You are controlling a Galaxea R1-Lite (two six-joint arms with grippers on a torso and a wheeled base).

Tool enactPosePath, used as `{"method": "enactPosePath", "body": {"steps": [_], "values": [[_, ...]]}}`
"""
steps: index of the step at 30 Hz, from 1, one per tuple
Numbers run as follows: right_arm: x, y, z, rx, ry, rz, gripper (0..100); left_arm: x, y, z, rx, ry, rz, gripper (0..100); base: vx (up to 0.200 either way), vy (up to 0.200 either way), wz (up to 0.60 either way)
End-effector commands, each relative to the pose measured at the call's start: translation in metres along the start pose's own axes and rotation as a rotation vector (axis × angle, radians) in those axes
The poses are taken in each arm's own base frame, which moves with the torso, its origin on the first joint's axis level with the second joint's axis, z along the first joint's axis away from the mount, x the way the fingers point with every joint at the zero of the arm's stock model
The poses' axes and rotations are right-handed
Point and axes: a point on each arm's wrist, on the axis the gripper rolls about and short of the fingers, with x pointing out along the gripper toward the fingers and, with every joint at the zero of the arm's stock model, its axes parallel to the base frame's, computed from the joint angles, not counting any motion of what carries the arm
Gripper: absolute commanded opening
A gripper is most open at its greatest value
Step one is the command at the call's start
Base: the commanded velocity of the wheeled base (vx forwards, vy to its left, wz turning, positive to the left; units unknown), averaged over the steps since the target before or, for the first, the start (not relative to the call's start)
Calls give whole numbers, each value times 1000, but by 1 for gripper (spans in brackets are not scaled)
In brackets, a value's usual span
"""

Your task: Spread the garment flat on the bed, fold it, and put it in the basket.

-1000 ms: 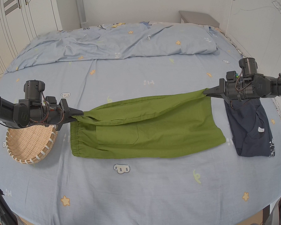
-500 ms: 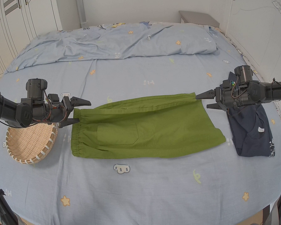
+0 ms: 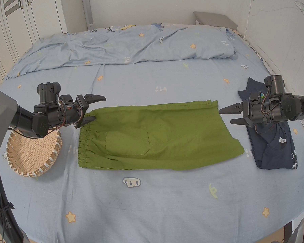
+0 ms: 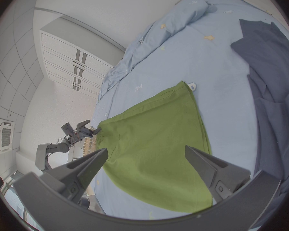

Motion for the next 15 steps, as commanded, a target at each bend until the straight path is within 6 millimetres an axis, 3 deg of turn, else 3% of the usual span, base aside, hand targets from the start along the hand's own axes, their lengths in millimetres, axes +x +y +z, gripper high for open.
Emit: {"method": "enactPosePath", "body": {"steps": [1,6,9,11,12,15], "values": [[-22,17,-2,-27,-35,8,100,15,33,2,-40,-17,61,100,0,0,0],[-26,17,-2,-26,-41,4,100,4,28,4,-42,-29,64,100,0,0,0],[-35,25,-4,-36,-53,7,100,-20,0,-4,-22,-28,38,100,0,0,0],[-37,27,-5,-38,-56,7,100,-29,-7,-8,-18,-29,32,100,0,0,0],[-44,33,-7,-43,-61,10,100,-51,-24,-18,0,-33,15,100,0,0,0],[-52,42,-15,-36,-63,16,100,-73,-38,-31,25,-49,-10,100,0,0,0]]}}
